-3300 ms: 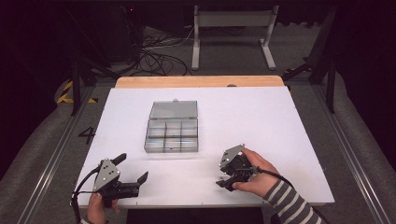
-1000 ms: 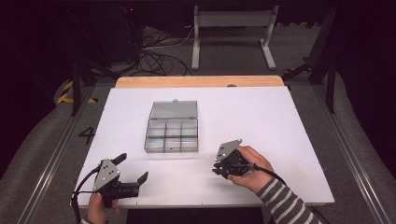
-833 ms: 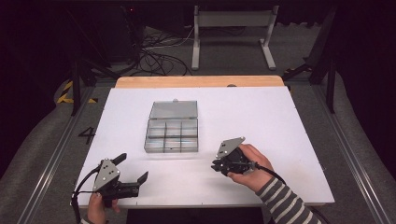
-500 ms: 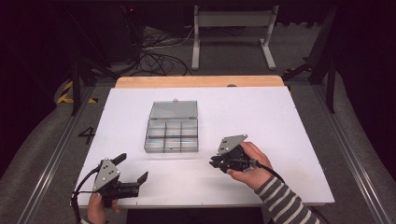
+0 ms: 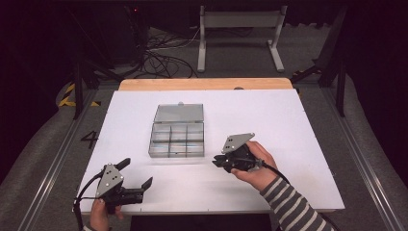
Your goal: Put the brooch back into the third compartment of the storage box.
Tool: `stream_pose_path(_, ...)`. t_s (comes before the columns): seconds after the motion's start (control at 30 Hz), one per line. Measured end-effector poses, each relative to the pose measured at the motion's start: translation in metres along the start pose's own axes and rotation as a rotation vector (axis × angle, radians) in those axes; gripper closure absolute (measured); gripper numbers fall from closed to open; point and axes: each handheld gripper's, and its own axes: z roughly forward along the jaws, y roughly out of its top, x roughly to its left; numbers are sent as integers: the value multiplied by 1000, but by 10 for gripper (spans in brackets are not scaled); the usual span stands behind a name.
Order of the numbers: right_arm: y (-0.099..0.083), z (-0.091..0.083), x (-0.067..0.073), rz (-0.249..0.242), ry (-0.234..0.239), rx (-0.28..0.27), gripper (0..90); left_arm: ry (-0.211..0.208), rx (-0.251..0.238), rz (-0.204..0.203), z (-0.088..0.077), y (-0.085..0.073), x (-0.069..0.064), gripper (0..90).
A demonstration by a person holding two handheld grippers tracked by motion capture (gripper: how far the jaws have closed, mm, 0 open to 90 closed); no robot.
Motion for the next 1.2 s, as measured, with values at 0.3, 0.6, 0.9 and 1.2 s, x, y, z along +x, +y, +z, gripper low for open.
stream_pose_path(0.3, 12, 2, -10, 33, -20, -33, 807, 0, 0, 1, 0, 0, 0, 35)
stream_pose_path(0.6, 24, 7, -18, 59, -28, -70, 807, -1, 2, 7, 0, 0, 1, 36)
stream_pose_path(0.9, 42, 15, -23, 72, -54, -75, 806, -1, 1, 6, 0, 0, 1, 35)
stream_pose_path(1.2, 54, 25, -27, 72, -68, -75, 807, 0, 2, 10, -1, 0, 1, 35)
